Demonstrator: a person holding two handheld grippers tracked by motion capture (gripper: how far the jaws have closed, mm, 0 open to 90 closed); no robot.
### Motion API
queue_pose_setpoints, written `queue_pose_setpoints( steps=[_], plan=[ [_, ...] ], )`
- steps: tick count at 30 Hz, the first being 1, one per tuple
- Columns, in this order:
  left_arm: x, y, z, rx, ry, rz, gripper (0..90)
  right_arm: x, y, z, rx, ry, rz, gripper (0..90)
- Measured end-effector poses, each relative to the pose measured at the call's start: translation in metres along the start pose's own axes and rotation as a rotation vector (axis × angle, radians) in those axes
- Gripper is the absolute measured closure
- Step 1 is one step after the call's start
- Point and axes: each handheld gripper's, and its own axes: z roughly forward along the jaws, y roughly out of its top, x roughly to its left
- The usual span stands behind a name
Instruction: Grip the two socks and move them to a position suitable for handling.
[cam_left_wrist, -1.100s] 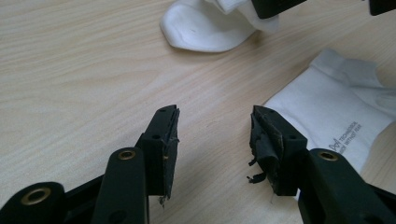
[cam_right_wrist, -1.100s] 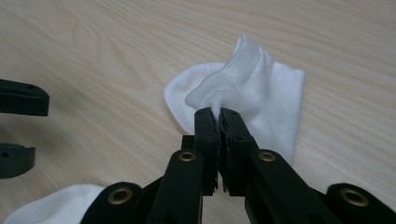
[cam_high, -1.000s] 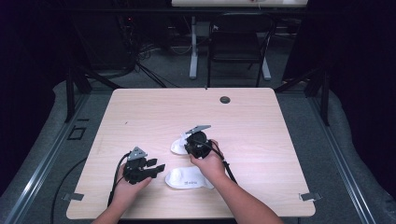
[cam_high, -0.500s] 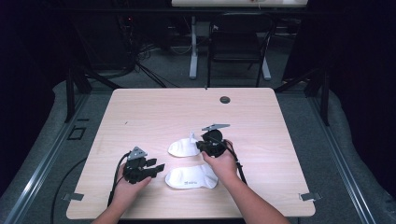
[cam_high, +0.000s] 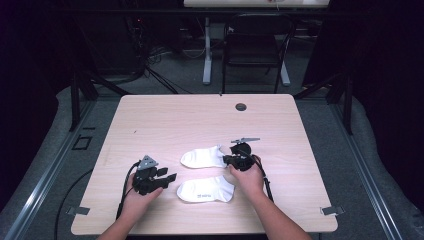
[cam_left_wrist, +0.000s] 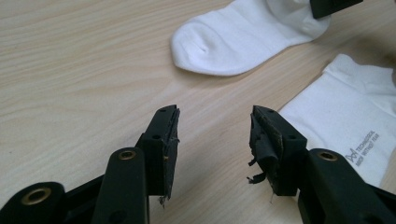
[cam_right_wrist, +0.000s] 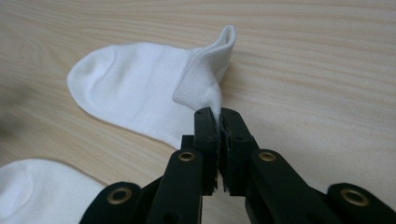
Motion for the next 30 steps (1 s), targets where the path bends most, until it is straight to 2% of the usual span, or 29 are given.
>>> queue_pose_setpoints(
  steps=[4, 8, 9, 10, 11, 13, 17, 20, 22, 24, 25, 30],
  plan=[
    [0.000, 0.010, 0.005, -0.004, -0.009, -0.015, 53.6, -0.008, -0.002, 0.003, 0.005, -0.008, 0.013, 86.4],
    [0.001, 0.019, 0.010, 0.002, -0.002, 0.000, 54.6, -0.013, -0.005, 0.004, 0.004, -0.004, 0.030, 85.0],
    [0.002, 0.021, 0.012, -0.006, -0.003, -0.006, 54.8, -0.014, -0.005, 0.004, 0.007, 0.000, 0.037, 83.4],
    [0.004, 0.027, 0.016, 0.007, -0.003, -0.011, 55.0, -0.016, -0.005, 0.004, 0.008, 0.009, 0.039, 79.4],
    [0.004, 0.027, 0.016, 0.007, -0.003, -0.011, 55.1, -0.016, -0.005, 0.004, 0.008, 0.009, 0.039, 79.4],
    [0.006, 0.032, 0.022, 0.004, 0.005, -0.015, 55.2, -0.017, -0.005, 0.002, -0.014, 0.004, 0.029, 72.1],
    [0.011, 0.045, 0.032, 0.002, 0.012, -0.020, 55.4, -0.018, -0.004, 0.000, -0.040, -0.010, 0.014, 68.1],
    [0.015, 0.046, 0.038, -0.020, 0.015, -0.033, 55.4, -0.020, -0.002, 0.000, -0.047, -0.015, 0.013, 66.0],
    [0.018, 0.047, 0.043, 0.008, 0.022, -0.034, 55.4, -0.022, -0.001, 0.001, -0.048, 0.000, 0.015, 64.8],
    [0.018, 0.047, 0.045, 0.011, 0.022, -0.038, 55.4, -0.023, 0.000, 0.001, -0.055, 0.011, 0.018, 63.7],
    [0.018, 0.048, 0.049, 0.011, 0.022, -0.042, 55.1, -0.022, 0.001, 0.002, -0.066, 0.012, 0.004, 62.4],
    [0.017, 0.050, 0.059, 0.029, 0.026, -0.030, 54.8, -0.020, 0.003, 0.004, -0.066, 0.009, -0.012, 62.4]
  ],
)
